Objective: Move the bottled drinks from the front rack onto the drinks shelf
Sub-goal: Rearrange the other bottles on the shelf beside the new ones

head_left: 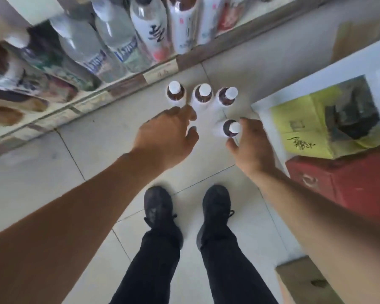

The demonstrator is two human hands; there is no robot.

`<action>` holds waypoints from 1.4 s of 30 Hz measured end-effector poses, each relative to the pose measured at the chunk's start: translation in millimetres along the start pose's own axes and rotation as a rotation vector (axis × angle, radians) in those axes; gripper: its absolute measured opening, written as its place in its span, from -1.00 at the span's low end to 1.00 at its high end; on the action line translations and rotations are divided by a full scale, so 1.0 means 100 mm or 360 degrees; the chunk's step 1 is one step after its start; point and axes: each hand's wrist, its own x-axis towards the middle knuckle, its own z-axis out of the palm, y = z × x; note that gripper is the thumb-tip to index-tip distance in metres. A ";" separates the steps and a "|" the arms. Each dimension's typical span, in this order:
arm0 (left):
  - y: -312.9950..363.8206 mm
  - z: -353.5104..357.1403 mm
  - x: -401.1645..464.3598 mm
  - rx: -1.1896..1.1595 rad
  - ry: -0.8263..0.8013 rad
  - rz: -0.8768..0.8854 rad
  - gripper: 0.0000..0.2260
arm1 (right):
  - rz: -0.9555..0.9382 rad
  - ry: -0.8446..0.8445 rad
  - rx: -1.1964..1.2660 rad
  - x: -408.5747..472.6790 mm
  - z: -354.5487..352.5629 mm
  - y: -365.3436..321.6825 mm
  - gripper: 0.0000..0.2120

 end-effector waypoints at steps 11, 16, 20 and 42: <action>-0.19 0.46 0.07 -0.0019 -0.0092 -0.0010 -0.78 | -0.0132 -0.0063 -0.0176 0.33 0.24 0.27 -0.65; -0.06 0.00 -0.18 -0.0012 -0.0136 -0.0003 -0.78 | -0.0117 0.0053 -0.0004 0.00 -0.29 0.05 -0.70; 0.18 -0.60 -0.46 -0.0044 -0.0113 0.0033 -0.78 | -0.0057 0.0234 0.0246 -0.41 -0.99 -0.31 -0.71; 2.00 -4.79 -2.34 -0.0470 0.0615 0.0623 -0.23 | -0.0932 0.0946 0.0715 -2.44 -5.84 -3.18 -0.69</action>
